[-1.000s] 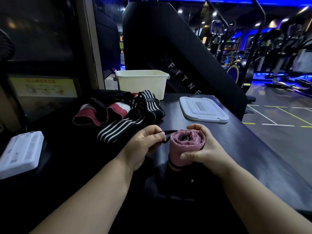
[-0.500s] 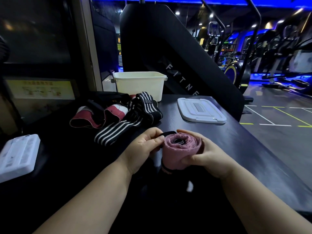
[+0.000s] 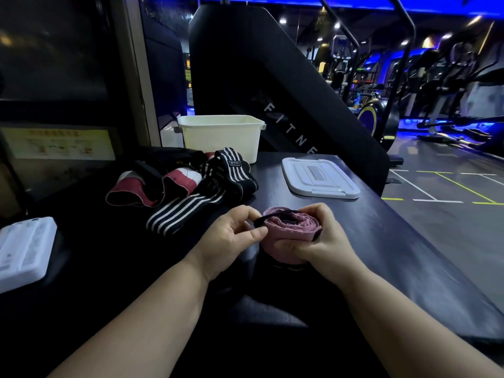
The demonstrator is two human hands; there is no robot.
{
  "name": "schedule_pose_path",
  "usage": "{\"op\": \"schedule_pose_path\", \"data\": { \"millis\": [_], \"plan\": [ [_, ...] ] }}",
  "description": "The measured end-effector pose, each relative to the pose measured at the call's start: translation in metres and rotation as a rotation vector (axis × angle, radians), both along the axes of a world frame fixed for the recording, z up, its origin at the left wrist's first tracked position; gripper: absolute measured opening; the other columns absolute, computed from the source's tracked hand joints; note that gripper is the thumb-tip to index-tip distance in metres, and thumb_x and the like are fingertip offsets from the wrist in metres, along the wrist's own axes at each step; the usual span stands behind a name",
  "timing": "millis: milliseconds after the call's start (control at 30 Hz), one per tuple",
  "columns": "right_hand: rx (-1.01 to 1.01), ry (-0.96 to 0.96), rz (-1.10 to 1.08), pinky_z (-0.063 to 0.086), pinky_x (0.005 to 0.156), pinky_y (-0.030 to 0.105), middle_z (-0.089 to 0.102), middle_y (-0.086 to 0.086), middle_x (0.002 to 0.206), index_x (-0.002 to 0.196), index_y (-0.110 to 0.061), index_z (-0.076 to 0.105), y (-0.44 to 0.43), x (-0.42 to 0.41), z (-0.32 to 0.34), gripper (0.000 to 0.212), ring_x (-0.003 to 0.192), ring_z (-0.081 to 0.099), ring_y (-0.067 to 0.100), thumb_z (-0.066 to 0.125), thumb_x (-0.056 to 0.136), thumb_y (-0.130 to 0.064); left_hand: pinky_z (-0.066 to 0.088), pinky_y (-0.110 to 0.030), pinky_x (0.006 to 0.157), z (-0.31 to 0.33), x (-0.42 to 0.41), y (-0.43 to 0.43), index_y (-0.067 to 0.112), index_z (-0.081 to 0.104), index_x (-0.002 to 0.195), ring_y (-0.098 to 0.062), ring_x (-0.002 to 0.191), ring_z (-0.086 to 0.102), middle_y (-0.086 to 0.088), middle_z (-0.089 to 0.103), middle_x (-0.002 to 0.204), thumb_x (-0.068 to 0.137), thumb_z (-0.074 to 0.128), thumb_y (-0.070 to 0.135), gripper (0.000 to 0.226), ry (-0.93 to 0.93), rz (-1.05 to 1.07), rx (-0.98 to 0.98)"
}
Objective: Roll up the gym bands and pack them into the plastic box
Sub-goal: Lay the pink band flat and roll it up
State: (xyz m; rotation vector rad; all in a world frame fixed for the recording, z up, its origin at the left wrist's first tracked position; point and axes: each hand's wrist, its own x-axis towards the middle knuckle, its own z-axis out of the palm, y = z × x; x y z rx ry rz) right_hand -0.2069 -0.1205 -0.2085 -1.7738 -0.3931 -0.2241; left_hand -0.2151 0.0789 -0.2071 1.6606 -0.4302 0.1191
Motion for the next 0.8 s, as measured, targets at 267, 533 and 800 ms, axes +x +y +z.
{"op": "schedule_pose_path", "data": {
  "millis": [267,533,800],
  "plan": [
    [0.078,0.116,0.252,0.049,0.095,0.029,0.066,0.005,0.121,0.118,-0.026,0.064,-0.013,0.008,0.000,0.066,0.113,0.061,0.014,0.083,0.054,-0.024,0.041,-0.015,0.061,-0.003,0.004,-0.004,0.024,0.068,0.082,-0.004,0.059,0.044,0.003,0.051,0.067,0.084,0.074,0.023,0.006,-0.080,0.244,0.175],
    [0.032,0.003,0.152,0.051,0.087,0.024,0.072,0.000,0.108,0.117,-0.017,0.064,-0.008,0.006,-0.001,0.058,0.100,0.067,0.011,0.079,0.061,-0.013,0.041,-0.013,0.062,-0.001,0.004,-0.003,0.023,0.067,0.080,-0.001,0.060,0.045,0.011,0.053,0.067,0.085,0.073,0.017,0.010,-0.110,0.243,0.163],
    [0.035,-0.061,-0.031,0.051,0.082,0.017,0.073,-0.008,0.094,0.107,-0.026,0.066,0.003,0.001,0.000,0.048,0.088,0.068,0.001,0.084,0.069,-0.003,0.044,-0.014,0.079,-0.005,0.006,-0.002,0.018,0.067,0.082,0.000,0.080,0.057,0.007,0.061,0.098,0.072,0.077,0.025,0.015,-0.256,0.191,0.208]
  ]
}}
